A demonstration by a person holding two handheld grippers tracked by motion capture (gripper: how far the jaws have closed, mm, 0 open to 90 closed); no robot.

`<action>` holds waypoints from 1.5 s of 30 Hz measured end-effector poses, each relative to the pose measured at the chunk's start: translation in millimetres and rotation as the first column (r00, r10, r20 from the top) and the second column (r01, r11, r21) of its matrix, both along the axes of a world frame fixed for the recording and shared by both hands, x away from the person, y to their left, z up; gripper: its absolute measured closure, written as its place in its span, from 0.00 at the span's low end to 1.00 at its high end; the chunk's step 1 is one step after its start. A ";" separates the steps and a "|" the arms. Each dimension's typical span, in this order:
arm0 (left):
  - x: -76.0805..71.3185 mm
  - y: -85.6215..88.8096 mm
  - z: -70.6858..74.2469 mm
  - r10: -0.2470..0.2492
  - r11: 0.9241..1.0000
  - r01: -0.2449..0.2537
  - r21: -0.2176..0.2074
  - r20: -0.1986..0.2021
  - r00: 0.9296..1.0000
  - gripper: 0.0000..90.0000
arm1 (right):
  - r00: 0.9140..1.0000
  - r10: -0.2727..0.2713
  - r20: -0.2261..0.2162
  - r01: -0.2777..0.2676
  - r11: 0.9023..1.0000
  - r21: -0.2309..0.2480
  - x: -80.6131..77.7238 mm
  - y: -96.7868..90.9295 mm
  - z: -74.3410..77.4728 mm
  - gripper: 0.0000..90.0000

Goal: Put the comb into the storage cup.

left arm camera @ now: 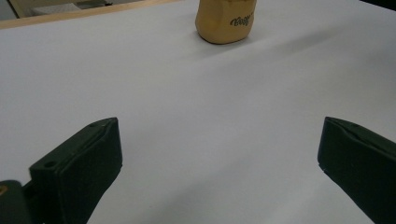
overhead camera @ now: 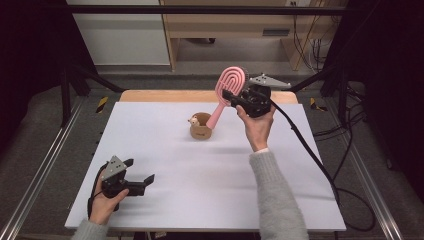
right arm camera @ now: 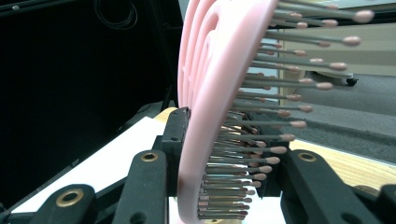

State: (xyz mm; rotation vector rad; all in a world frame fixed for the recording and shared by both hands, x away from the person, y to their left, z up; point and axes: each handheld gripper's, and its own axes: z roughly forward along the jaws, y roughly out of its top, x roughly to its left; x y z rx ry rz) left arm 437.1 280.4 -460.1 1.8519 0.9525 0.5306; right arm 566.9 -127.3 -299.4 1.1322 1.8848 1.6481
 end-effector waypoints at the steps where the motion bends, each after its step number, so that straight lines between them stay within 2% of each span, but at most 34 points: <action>1: 0.0 -0.1 0.0 0.000 1.000 0.000 0.000 -0.001 1.000 0.00 | 1.000 -0.001 0.000 0.001 1.000 0.000 1.1 0.7 -0.2 0.71; 17: 0.2 -1.0 -0.3 -0.003 1.000 0.003 0.010 -0.003 1.000 0.00 | 0.999 -0.040 -0.013 0.040 0.999 -0.010 19.3 13.0 -7.2 0.71; 20: 0.1 -1.3 -0.5 -0.003 1.000 0.003 0.008 -0.005 1.000 0.00 | 0.999 -0.038 -0.016 0.038 0.999 0.000 22.0 16.2 -8.4 0.71; 45: 0.4 -0.9 -1.0 -0.006 1.000 0.007 0.012 -0.006 1.000 0.00 | 0.996 -0.084 -0.020 0.084 0.996 -0.032 44.7 32.1 -17.1 0.70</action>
